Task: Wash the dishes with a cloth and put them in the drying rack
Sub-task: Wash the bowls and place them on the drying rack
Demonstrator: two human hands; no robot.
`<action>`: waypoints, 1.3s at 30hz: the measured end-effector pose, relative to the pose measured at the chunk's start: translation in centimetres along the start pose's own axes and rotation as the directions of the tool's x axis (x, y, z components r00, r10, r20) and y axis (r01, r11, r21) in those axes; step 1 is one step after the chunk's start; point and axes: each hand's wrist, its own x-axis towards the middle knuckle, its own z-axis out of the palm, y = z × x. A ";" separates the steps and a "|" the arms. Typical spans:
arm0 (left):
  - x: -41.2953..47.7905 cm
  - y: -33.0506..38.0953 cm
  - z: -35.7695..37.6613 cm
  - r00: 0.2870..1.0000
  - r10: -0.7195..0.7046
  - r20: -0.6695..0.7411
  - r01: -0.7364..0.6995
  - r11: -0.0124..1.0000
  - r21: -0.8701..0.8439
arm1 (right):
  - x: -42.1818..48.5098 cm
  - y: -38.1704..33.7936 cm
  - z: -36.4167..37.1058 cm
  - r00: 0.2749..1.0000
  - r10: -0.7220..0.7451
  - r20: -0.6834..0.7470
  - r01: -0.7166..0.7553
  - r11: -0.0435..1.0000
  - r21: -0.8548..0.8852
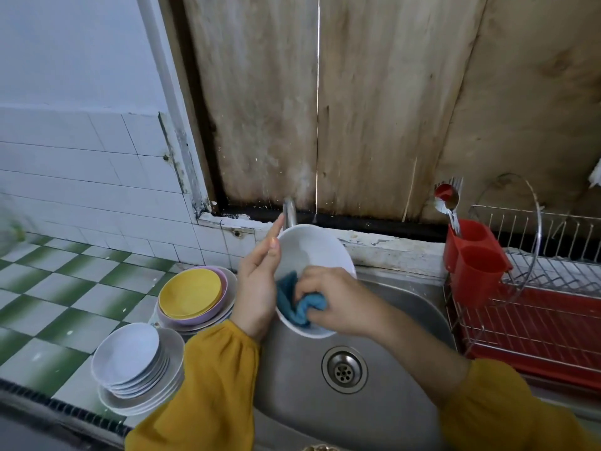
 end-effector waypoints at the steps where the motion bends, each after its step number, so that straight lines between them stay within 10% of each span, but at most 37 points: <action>1: 0.0 -0.3 -0.3 1.000 0.006 -0.001 -0.006 1.000 0.022 | 0.0 1.0 -0.1 0.995 0.096 0.009 -0.092 0.978 -0.185; 5: -0.5 -1.5 0.5 0.999 -0.033 0.018 0.033 0.999 0.030 | 1.0 1.6 0.7 0.833 0.143 -0.535 -0.235 0.966 -0.108; 8: -0.6 -2.0 0.6 0.996 -0.061 0.067 0.063 0.997 -0.034 | 1.7 1.1 2.7 0.818 0.040 -0.574 0.012 0.996 0.086; 12: -0.7 -2.1 0.4 0.994 -0.082 0.070 0.086 0.995 -0.058 | 1.8 0.9 3.1 0.667 0.231 -0.709 -0.069 0.966 0.250; 14: -0.5 -2.0 0.4 0.993 -0.100 0.066 0.106 0.990 -0.090 | 1.9 0.0 3.3 0.713 0.313 -0.628 -0.079 0.925 0.371; 17: 0.4 -1.3 -0.6 0.995 -0.094 0.016 0.094 0.994 -0.048 | 0.6 -0.7 2.7 0.966 0.120 -0.230 -0.013 0.909 0.417; 20: 0.8 -1.4 -1.8 0.995 -0.087 -0.043 0.088 0.996 0.030 | -0.2 2.0 1.4 0.993 0.089 0.071 -0.077 0.984 -0.158; 23: 0.3 -2.0 -1.3 0.993 -0.117 -0.006 0.117 0.992 0.055 | 0.4 3.6 1.2 0.899 0.143 -0.414 -0.251 0.943 -0.220; 26: -0.4 -2.4 -0.1 0.988 -0.142 0.059 0.136 0.986 0.095 | 1.8 2.7 1.9 0.732 0.047 -0.680 -0.098 0.994 -0.037; 30: -1.1 -3.0 -0.3 0.982 -0.180 0.051 0.181 0.984 -0.001 | 2.4 1.4 2.6 0.740 0.088 -0.667 0.002 0.991 0.134; 34: -0.9 -2.9 -0.2 0.985 -0.170 0.039 0.170 0.985 0.017 | 2.6 1.8 2.9 0.598 0.301 -0.743 -0.119 0.950 0.289; 39: -0.5 -2.4 -0.3 0.984 -0.177 -0.007 0.177 0.982 -0.061 | 1.6 -1.3 5.3 0.804 0.396 -0.444 -0.064 0.800 0.597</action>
